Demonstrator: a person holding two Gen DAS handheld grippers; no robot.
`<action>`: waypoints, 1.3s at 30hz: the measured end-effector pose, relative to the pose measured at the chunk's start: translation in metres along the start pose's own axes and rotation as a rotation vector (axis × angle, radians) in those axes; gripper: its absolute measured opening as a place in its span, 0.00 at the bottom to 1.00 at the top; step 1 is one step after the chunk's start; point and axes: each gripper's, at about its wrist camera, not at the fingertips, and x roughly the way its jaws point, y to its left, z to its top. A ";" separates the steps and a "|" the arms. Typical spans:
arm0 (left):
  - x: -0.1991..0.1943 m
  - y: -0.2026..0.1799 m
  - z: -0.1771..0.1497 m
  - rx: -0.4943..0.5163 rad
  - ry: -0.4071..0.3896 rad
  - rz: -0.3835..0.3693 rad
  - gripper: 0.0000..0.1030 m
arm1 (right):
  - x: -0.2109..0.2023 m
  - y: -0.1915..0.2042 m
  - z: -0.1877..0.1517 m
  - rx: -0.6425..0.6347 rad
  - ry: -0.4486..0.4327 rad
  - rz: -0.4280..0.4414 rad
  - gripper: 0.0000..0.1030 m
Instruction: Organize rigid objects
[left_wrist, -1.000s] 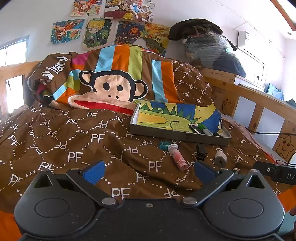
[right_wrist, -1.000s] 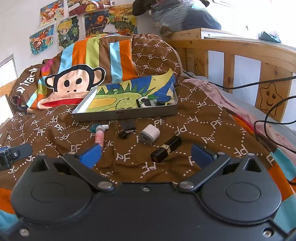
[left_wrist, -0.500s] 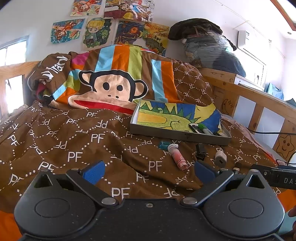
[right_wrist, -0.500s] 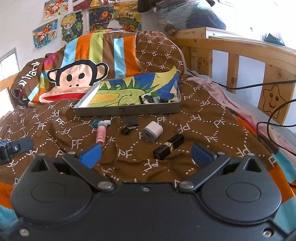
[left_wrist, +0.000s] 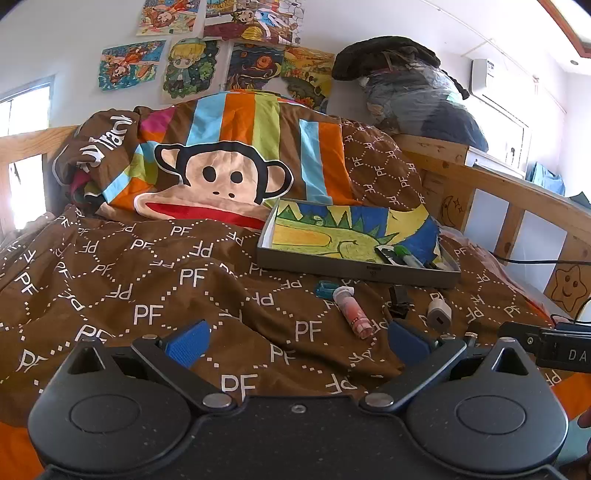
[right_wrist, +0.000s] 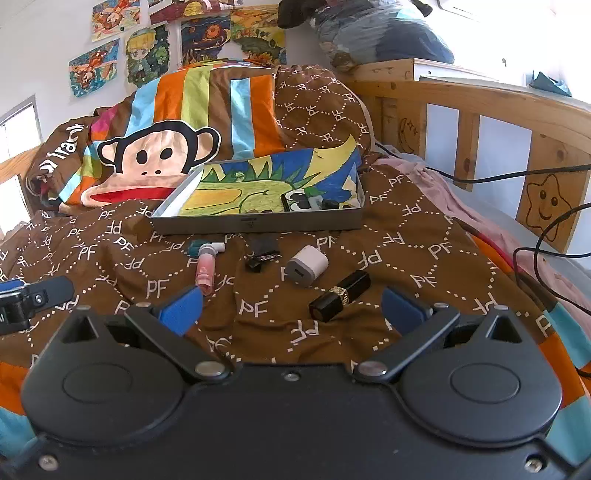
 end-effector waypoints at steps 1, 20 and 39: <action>0.000 0.000 0.000 0.001 0.000 0.000 0.99 | 0.000 0.000 0.000 -0.001 -0.001 0.000 1.00; 0.001 -0.002 0.000 0.005 -0.002 -0.001 0.99 | -0.002 0.002 0.001 -0.015 -0.008 0.008 1.00; 0.012 -0.003 0.002 0.021 0.022 -0.080 0.99 | 0.011 0.001 0.016 -0.154 0.026 0.048 1.00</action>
